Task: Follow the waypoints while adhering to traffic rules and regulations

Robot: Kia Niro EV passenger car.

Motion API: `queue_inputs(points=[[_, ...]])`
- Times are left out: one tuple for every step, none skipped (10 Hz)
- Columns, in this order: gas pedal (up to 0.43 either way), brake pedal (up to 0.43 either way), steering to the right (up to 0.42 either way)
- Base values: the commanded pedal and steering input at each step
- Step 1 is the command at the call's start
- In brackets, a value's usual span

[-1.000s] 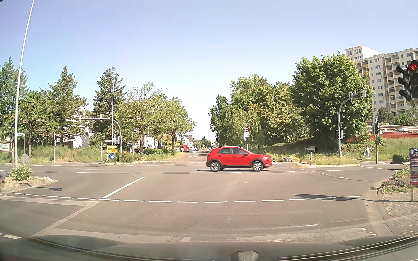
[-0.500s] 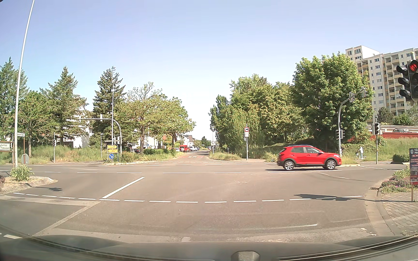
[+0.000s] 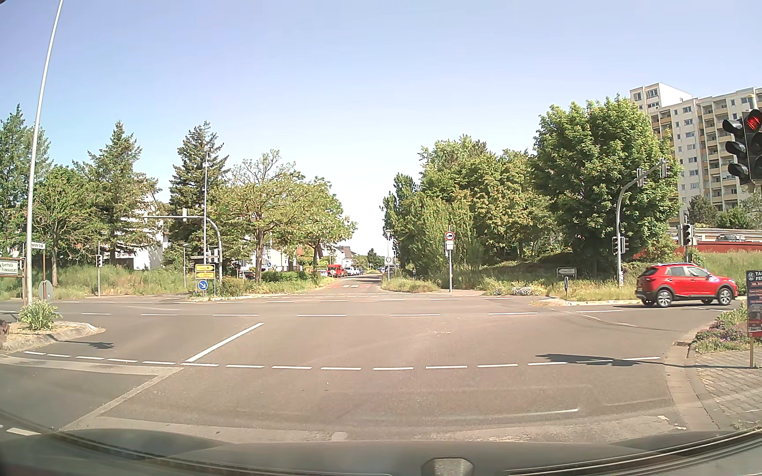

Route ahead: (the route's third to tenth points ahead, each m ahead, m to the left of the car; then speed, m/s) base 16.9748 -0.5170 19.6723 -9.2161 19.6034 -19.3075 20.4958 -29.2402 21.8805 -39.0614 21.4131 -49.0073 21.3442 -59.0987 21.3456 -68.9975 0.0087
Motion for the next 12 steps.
queue_inputs(points=[[0.0,0.183,0.091],[0.0,0.183,0.091],[0.0,0.183,0.091],[0.0,0.183,0.091],[0.0,0.183,0.091],[0.0,0.183,0.091],[0.0,0.183,0.091],[0.0,0.183,0.091],[0.0,0.183,0.09],[0.0,0.183,0.09],[0.0,0.183,0.09],[0.0,0.183,0.09]])
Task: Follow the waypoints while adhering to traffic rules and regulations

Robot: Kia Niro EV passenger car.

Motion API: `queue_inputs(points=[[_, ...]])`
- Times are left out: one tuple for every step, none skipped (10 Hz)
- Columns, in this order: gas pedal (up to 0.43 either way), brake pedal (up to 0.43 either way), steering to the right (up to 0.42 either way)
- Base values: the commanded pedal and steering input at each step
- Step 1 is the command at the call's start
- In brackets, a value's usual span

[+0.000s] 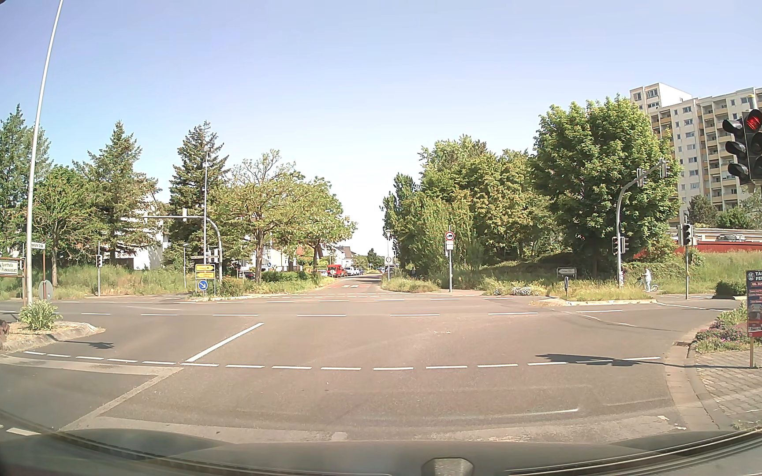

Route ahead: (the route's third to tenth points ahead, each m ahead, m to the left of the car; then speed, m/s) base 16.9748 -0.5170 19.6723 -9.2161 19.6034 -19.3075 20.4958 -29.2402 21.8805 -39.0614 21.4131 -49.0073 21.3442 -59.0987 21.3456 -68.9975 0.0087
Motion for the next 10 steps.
queue_inputs(points=[[0.0,0.183,0.09],[0.0,0.183,0.09],[0.0,0.183,0.09],[0.0,0.189,0.09],[0.0,0.183,0.09],[0.0,0.183,0.09],[0.0,0.183,0.09],[0.0,0.183,0.09],[0.0,0.183,0.09],[0.0,0.183,0.09]])
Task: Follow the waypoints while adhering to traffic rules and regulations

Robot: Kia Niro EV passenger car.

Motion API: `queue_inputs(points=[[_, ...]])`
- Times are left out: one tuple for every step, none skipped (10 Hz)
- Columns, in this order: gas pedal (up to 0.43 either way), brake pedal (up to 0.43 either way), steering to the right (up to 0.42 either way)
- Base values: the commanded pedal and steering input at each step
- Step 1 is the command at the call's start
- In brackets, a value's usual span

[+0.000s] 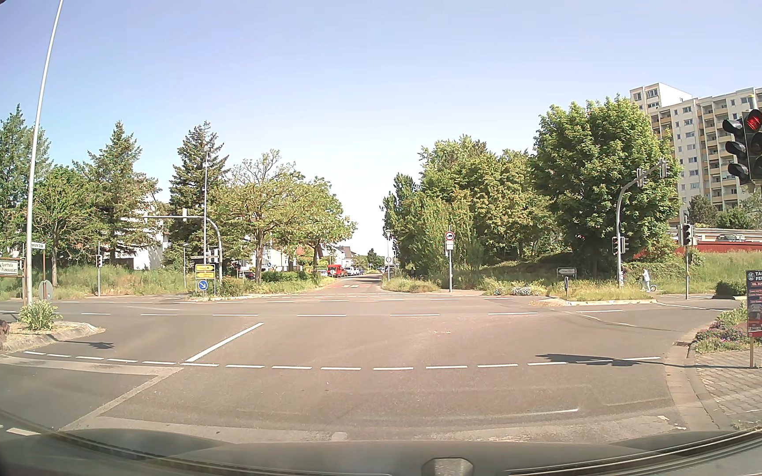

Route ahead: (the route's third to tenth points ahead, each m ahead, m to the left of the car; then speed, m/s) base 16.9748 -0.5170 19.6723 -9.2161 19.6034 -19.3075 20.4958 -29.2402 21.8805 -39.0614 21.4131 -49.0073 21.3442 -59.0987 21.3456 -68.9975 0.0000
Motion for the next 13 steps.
queue_inputs(points=[[0.0,0.183,0.09],[0.0,0.183,0.09],[0.0,0.183,0.089],[0.0,0.183,0.089],[0.0,0.189,0.089],[0.0,0.189,0.089],[0.0,0.189,0.089],[0.0,0.183,0.089],[0.0,0.183,0.089],[0.0,0.183,0.089],[0.0,0.183,0.089],[0.0,0.189,0.089],[0.0,0.183,0.089]])
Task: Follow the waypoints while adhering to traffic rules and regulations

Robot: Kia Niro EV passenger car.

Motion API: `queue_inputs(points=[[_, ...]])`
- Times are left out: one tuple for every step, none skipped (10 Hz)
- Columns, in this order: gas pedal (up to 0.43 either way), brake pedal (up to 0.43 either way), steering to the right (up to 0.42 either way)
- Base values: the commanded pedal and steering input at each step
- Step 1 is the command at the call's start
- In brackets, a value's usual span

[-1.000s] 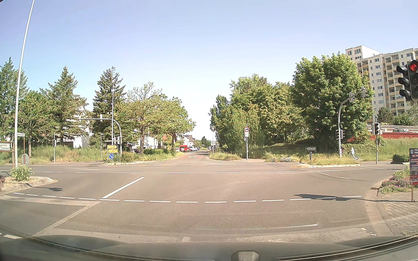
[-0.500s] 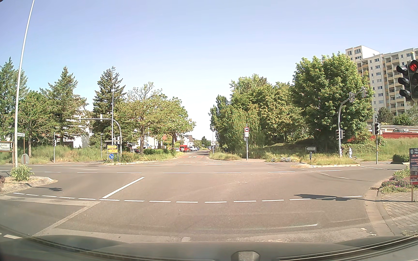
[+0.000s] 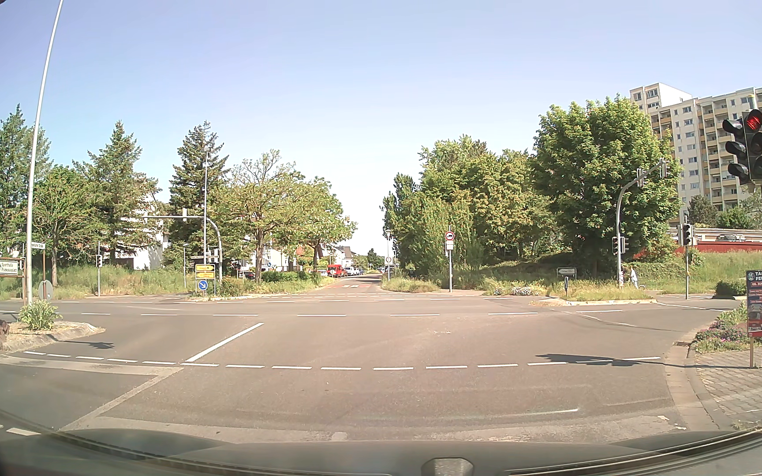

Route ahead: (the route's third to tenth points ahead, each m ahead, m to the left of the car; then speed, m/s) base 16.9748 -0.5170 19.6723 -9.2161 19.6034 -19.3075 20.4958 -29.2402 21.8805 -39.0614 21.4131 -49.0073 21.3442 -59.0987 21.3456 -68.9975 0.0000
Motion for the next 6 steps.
queue_inputs(points=[[0.0,0.189,0.089],[0.0,0.183,0.089],[0.0,0.189,0.089],[0.0,0.189,0.089],[0.0,0.183,0.089],[0.0,0.183,0.089]])
